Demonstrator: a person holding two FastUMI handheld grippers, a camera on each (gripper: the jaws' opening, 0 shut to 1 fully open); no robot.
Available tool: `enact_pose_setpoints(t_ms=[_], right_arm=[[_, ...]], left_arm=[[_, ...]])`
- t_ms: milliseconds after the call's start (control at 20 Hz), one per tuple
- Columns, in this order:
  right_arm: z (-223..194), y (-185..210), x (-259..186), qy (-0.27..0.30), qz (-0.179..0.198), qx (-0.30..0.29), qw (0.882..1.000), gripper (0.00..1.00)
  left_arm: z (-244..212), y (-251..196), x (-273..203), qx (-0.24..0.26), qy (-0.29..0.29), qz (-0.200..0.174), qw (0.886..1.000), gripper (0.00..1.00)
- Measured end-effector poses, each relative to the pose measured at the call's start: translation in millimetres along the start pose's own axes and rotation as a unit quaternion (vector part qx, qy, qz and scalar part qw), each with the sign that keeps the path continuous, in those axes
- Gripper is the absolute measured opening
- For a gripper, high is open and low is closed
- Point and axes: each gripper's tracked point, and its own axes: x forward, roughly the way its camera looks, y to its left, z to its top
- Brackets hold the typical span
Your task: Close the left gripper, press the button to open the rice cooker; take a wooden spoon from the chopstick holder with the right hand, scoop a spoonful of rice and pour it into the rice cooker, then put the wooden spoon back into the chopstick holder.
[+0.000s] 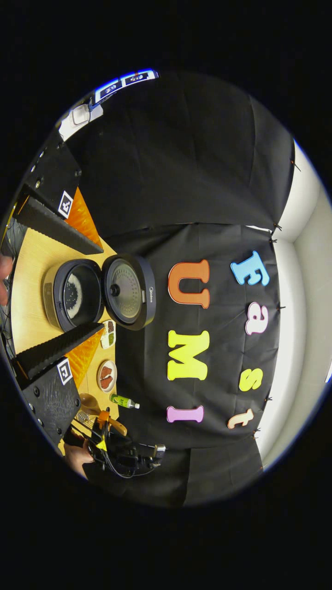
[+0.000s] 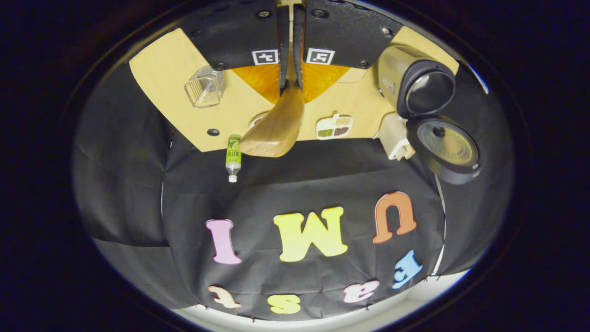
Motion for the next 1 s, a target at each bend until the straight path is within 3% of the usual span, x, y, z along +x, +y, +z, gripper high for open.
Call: enact_pose_setpoints(t_ms=[450,700,1000], right_arm=[[-57.8,19.1,34.8,0.012,-0.046,-0.146,0.988,0.08],[-79.0,37.2,44.9,0.026,-0.033,-0.114,0.993,0.08],[-86.8,84.9,47.8,0.047,0.03,-0.029,0.998,0.08]], left_arm=[[-14.4,27.8,-8.6,-0.002,0.027,0.018,0.999,0.95],[-20.8,33.1,-12.3,0.002,0.038,0.027,0.999,0.95],[-25.0,35.9,-15.7,0.002,0.047,0.036,0.998,0.95]])
